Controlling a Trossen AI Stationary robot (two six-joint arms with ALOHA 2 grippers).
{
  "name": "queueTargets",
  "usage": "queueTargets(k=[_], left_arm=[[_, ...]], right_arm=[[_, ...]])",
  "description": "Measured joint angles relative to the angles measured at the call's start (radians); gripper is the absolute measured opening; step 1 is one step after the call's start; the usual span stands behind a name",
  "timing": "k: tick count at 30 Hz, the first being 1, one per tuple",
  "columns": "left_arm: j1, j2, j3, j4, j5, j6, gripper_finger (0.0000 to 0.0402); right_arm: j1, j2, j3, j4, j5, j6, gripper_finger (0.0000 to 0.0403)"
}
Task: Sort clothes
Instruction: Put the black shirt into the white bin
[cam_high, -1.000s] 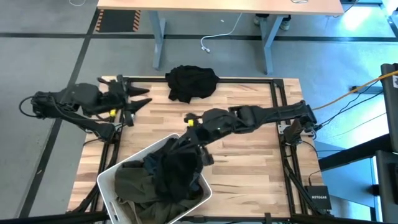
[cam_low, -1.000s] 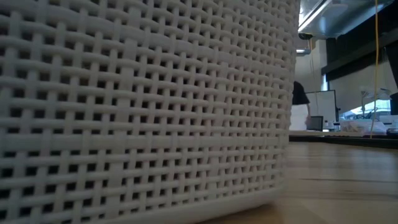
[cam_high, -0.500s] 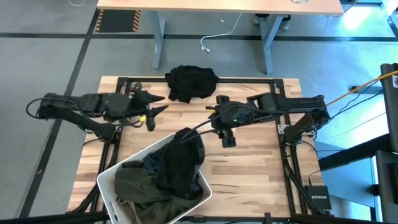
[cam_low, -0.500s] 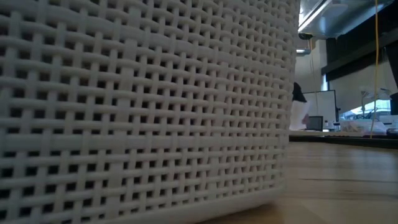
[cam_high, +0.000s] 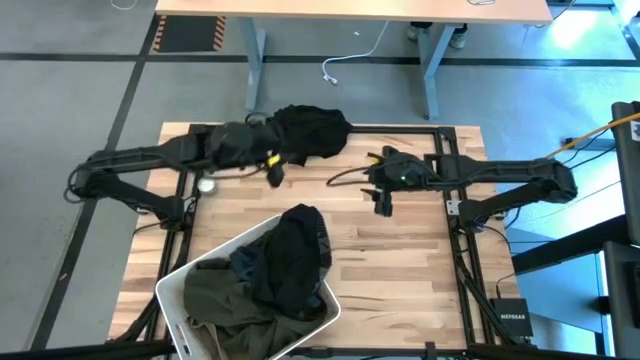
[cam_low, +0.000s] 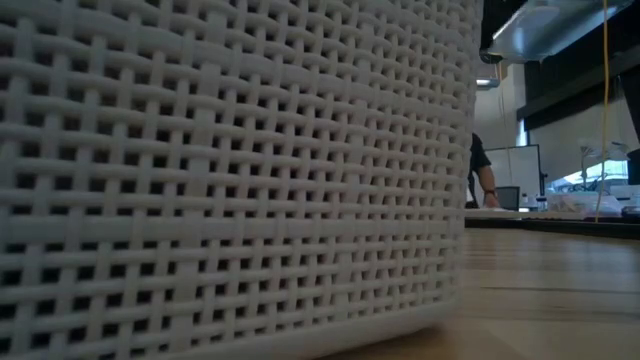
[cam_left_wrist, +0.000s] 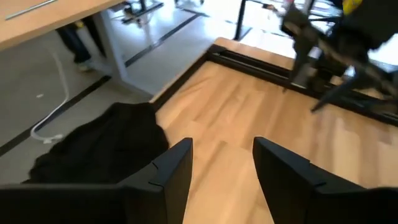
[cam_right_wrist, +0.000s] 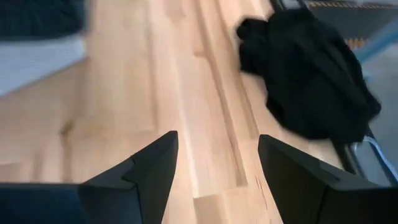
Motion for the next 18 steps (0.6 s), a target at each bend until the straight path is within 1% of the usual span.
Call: queueTargets(k=[3,8,12,16,18], left_arm=[[0.067,0.061,0.046,-0.015,0.039,0.004,0.0164],[0.148,0.163,0.115,-0.088,0.087,0.013,0.0164],[0.163,0.208,0.15,-0.145,0.089,0.048,0.0164],[0.16,0.21,0.154,-0.133,0.091,0.045,0.0164],[0.154,0.21,0.154,-0.112,0.09,0.057,0.0164]], right_arm=[[-0.047,-0.046,-0.153,0.129,-0.027,0.022,0.0241],[-0.091,-0.058,-0.316,0.295,-0.055,0.024,0.0241],[-0.121,-0.052,-0.407,0.515,-0.05,0.024,0.0241],[-0.164,-0.017,-0.471,0.76,0.006,0.024,0.0241],[-0.196,0.033,-0.477,0.853,0.031,0.029,0.0241]])
